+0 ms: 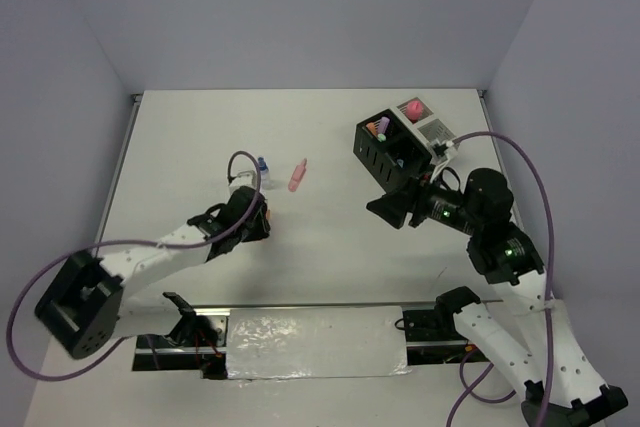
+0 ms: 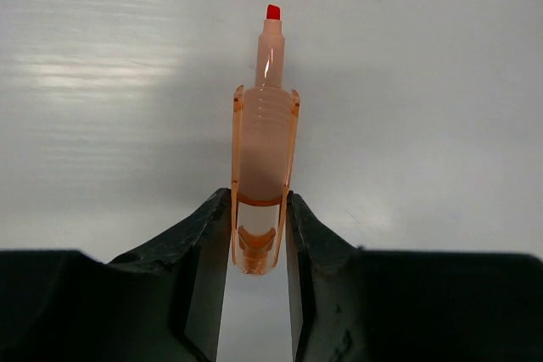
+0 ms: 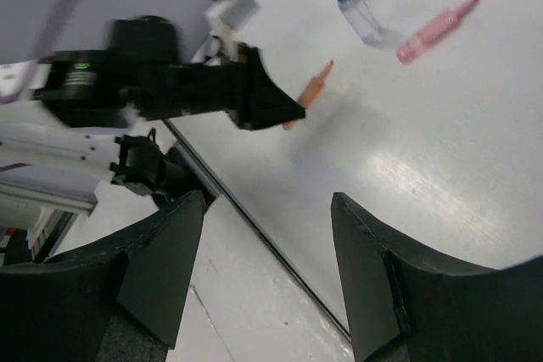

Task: Sort the stationery into containers
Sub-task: Pick up the pen from the center of the board.

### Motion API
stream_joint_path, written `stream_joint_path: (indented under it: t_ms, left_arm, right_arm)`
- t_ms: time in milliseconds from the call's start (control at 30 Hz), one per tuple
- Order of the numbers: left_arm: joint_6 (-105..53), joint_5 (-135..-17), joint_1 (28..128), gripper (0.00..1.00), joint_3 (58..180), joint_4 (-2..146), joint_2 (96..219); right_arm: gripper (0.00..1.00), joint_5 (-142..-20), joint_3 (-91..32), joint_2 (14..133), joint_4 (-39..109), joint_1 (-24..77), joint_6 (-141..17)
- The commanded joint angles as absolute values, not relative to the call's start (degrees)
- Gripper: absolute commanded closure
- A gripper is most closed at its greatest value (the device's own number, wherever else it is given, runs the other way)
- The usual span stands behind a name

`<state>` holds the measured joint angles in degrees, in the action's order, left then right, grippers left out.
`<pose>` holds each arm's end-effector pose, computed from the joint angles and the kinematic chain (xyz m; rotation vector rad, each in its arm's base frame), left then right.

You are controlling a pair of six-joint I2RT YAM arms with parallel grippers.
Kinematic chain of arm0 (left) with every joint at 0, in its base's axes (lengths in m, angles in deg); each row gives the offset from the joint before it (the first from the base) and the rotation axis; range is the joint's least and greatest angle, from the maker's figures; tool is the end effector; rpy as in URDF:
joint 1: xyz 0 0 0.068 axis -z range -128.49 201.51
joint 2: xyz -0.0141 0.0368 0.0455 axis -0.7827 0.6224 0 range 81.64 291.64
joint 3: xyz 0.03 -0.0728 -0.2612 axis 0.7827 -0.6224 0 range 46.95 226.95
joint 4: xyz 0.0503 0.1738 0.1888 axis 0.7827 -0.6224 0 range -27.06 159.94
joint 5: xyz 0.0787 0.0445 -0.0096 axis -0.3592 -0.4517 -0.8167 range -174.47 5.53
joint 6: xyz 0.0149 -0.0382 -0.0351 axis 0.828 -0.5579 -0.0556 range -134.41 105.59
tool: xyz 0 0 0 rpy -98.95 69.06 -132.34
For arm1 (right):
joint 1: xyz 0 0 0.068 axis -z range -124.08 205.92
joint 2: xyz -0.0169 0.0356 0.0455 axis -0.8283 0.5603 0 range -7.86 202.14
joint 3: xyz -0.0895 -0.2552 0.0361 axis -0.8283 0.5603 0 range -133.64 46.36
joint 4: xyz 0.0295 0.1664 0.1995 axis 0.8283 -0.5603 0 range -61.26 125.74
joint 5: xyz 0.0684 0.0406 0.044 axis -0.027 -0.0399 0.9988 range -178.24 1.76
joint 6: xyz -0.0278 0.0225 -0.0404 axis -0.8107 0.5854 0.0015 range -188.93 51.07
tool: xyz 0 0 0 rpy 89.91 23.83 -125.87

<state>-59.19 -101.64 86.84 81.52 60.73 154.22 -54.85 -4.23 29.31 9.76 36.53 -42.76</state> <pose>0.2054 -0.1327 0.1824 -0.3344 2.3476 -0.3232 0.1211 0.0634 0.3657 -0.3320 1.8578 1.0770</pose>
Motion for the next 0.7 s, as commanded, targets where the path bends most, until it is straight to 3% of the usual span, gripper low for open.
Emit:
stream_joint_path:
  t_ms: [0,133,267,333,500,667]
  left_arm:
    - [-62.24,-98.02,94.2,1.0,79.05,68.92,143.01]
    - [-58.73,-99.23,105.96,1.0,74.3,82.57,135.09]
    - [-57.13,-103.19,111.88,1.0,70.33,92.07,132.19]
    - [-56.17,-104.15,114.42,1.0,69.54,96.46,132.18]
    - [-54.41,-105.91,116.81,1.0,73.13,96.14,134.64]
    - [-53.53,-107.32,118.21,1.0,73.67,96.22,134.73]
  right_arm:
    - [0.31,-56.5,2.05,28.27,18.76,35.36,-40.2]
    - [0.34,-63.52,6.18,29.94,22.19,32.56,-33.97]
    - [0.4,-75.62,10.5,28.79,29.67,22.21,-25.44]
    - [0.48,-79.69,9.81,31.16,30.29,18.06,-24.72]
    - [0.5,-88.14,7.69,37.66,30.47,8.13,-24.55]
    - [0.5,-97.2,7.34,39.6,29.24,4.34,-22.35]
